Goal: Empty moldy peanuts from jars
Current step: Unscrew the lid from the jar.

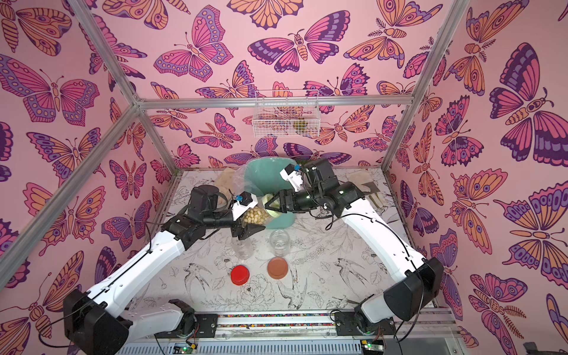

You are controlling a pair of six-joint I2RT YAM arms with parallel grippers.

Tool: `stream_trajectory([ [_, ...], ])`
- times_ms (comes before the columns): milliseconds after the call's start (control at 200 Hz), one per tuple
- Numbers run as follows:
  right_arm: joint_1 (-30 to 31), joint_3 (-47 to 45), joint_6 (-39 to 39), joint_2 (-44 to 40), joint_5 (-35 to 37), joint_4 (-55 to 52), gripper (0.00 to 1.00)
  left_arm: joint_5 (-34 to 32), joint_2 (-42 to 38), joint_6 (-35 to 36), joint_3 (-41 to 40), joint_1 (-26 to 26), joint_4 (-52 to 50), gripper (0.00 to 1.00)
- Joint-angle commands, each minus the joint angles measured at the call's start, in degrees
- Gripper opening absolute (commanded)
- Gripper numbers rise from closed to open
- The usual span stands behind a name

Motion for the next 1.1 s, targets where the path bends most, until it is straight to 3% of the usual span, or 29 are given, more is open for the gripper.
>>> stream_trajectory([
  [0, -0.4, -2.1, -13.5, -1.5, -2.3, 2.0, 0.34, 4.4, -1.3, -0.7, 0.5, 0.2, 3.3, 0.0],
  [200, -1.9, -3.0, -31.8, -2.1, -8.9, 2.1, 0.36, 6.4, -0.9, -0.6, 1.5, 0.3, 1.9, 0.0],
  [345, -2.6, -4.0, -40.7, -2.0, -10.5, 2.4, 0.39, 9.1, -0.6, -0.8, 2.3, 0.4, 0.5, 0.0],
  [506, -2.7, -0.9, -48.1, 0.0, -11.4, -1.8, 0.52, 9.2, -0.8, -1.0, 2.2, 0.5, 0.3, 0.0],
  [621, -2.7, 0.6, -49.6, 0.4, -13.2, -2.7, 0.68, 9.3, -0.8, -1.0, 2.4, 0.5, 0.3, 0.0],
  [766, -2.7, 0.4, -45.9, 0.2, -14.5, 0.2, 1.0, 9.4, -0.7, -0.9, 2.5, 0.5, 0.3, 0.0],
  [946, -3.3, 0.6, -42.7, -0.4, -18.8, 0.5, 0.99, 9.1, -0.9, -0.7, 2.3, 0.5, 0.6, 0.0],
  [1097, -4.3, -3.5, -36.6, -4.2, -19.1, 8.5, 0.99, 8.8, -1.1, -0.7, 2.1, 0.5, 0.9, 0.0],
])
